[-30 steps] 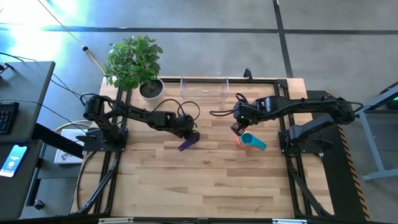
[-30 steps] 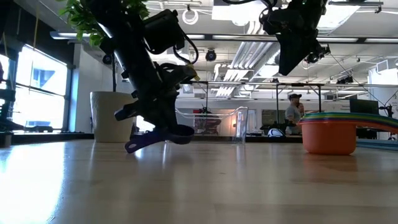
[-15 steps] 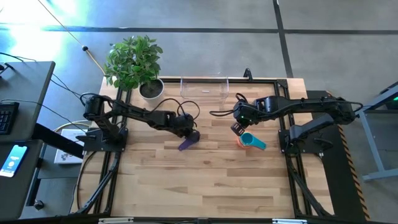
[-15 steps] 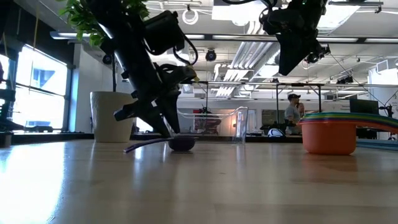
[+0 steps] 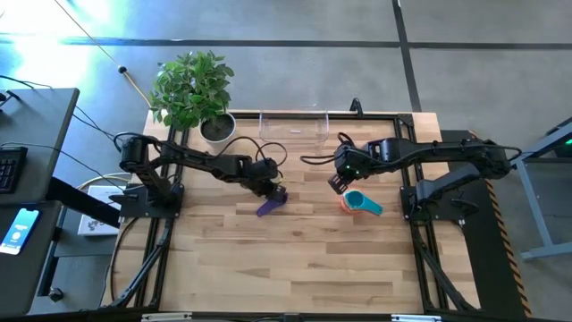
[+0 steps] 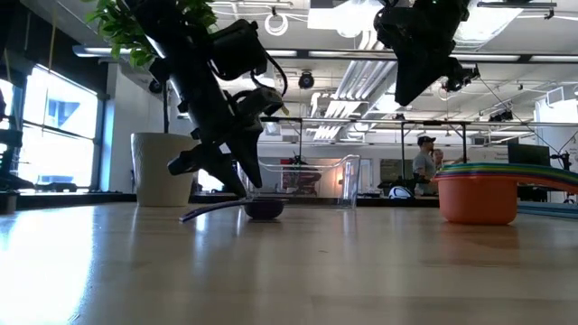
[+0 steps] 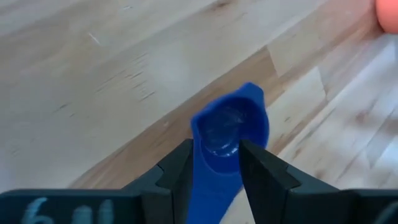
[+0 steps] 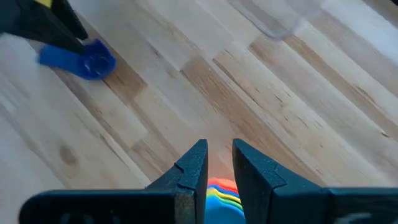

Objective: Nest measuring cups in basket
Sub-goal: Stack the violet measuring cup on top of the light blue measuring cup

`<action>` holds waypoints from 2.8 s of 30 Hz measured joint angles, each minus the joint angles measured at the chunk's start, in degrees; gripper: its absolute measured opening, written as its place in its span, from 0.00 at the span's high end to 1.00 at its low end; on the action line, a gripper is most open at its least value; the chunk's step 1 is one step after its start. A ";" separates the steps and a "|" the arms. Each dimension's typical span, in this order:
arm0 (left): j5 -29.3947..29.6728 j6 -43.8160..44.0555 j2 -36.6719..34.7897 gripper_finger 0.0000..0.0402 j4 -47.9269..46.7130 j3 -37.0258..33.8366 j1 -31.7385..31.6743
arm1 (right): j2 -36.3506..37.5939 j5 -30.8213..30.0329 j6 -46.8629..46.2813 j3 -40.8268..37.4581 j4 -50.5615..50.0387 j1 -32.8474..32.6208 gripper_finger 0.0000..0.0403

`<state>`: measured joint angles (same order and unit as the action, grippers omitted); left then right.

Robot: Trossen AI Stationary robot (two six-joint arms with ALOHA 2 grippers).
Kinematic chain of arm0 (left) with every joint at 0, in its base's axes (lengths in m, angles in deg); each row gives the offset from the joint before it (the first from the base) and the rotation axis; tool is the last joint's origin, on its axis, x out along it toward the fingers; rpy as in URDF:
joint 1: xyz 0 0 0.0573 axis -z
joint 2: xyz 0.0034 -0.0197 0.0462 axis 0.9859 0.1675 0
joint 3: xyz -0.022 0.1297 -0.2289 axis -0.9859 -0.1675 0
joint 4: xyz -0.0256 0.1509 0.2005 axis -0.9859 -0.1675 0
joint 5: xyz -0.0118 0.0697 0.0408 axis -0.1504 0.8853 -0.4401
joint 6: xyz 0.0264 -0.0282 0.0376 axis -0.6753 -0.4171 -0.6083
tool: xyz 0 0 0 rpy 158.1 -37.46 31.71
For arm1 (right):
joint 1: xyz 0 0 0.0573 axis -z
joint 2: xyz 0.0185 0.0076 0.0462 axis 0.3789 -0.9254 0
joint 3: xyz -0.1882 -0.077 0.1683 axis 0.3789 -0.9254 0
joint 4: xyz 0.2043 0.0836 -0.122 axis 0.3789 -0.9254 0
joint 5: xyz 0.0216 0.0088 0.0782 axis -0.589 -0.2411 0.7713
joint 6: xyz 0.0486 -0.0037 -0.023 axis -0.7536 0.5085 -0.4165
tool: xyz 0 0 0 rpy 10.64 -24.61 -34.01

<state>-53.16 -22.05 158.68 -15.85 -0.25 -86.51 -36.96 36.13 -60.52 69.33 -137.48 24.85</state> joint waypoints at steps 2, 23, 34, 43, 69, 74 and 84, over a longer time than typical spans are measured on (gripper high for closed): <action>-0.08 -1.13 -0.61 0.71 0.19 0.05 0.02 | 0.00 0.67 -0.92 0.00 1.91 0.00 0.83; 1.41 -19.48 -21.79 0.71 -10.84 -0.02 0.02 | 0.02 4.48 -16.47 0.00 23.58 -6.19 0.83; 2.14 -27.57 -31.99 0.71 -16.48 -0.02 0.02 | -0.81 -0.56 -14.60 -0.02 40.66 -8.33 0.83; 2.21 -29.45 -37.01 0.71 -21.32 0.00 0.44 | -3.98 -0.60 -10.09 0.00 57.13 -8.32 0.83; 2.63 -32.45 -38.92 0.71 -26.87 -0.02 0.57 | -15.09 5.99 -16.31 0.02 54.19 -2.23 0.83; 3.93 -32.45 -38.92 0.71 -26.94 0.00 0.57 | -19.47 13.01 -17.40 0.02 54.24 -2.23 0.83; 4.15 -32.43 -38.92 0.71 -26.98 -0.02 0.55 | -27.75 16.97 -26.85 0.02 53.15 -1.81 0.83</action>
<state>-49.01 -54.48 119.76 -42.84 -0.28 -85.96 -64.70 53.10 -87.37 69.35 -84.33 23.04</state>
